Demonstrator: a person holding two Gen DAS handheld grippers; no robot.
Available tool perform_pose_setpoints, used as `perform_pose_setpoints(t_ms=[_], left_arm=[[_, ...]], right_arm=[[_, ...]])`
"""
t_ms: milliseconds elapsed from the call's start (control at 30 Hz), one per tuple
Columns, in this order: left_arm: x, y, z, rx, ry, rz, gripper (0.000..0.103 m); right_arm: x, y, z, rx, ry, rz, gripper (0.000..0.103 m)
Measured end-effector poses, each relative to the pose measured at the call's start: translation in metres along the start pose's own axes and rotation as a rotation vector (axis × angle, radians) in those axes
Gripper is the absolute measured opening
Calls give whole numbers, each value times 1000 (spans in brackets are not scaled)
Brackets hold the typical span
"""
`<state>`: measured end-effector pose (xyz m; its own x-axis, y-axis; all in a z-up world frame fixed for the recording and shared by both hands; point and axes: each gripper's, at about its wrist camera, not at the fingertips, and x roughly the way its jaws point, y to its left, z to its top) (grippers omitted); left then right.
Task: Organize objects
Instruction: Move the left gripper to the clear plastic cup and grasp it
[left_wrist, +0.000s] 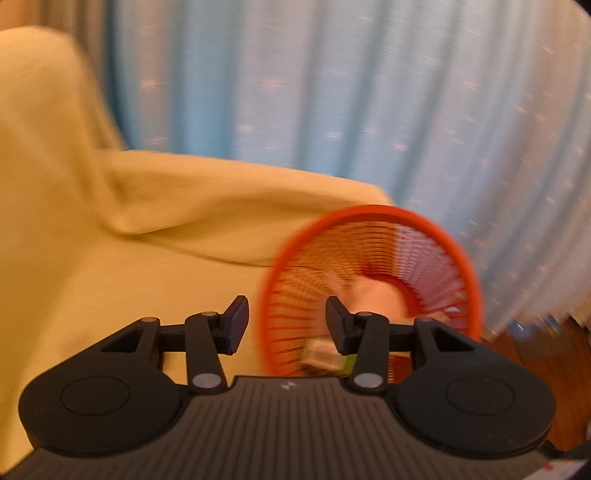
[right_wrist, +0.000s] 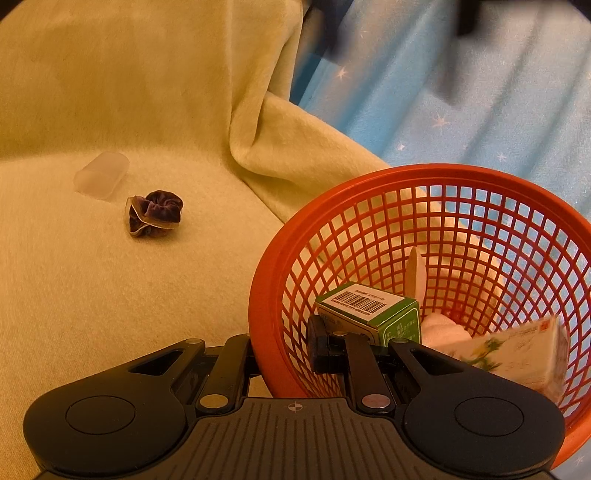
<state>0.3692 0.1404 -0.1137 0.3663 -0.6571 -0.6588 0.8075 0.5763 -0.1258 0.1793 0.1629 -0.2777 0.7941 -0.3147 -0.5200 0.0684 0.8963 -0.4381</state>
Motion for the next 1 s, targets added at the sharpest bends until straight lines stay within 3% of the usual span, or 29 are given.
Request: perform_pose_setpoints(t_ms=[200,400,600,1000], left_arm=[[-31,69,-25,-132,-14,175,47],[-50,119,-53,-219,1,301,53],[-43,141,-72,-256,33,338,55],[7,153,-84,-248,64,318,55]], right_arm=[[-2,-2,-1,6,-2,1,10],[-2,-2,-2,4,-2,1,10],[-3,-1,-3,-2,0,-2,10],[-3,0,-4,0,1,-4,10]])
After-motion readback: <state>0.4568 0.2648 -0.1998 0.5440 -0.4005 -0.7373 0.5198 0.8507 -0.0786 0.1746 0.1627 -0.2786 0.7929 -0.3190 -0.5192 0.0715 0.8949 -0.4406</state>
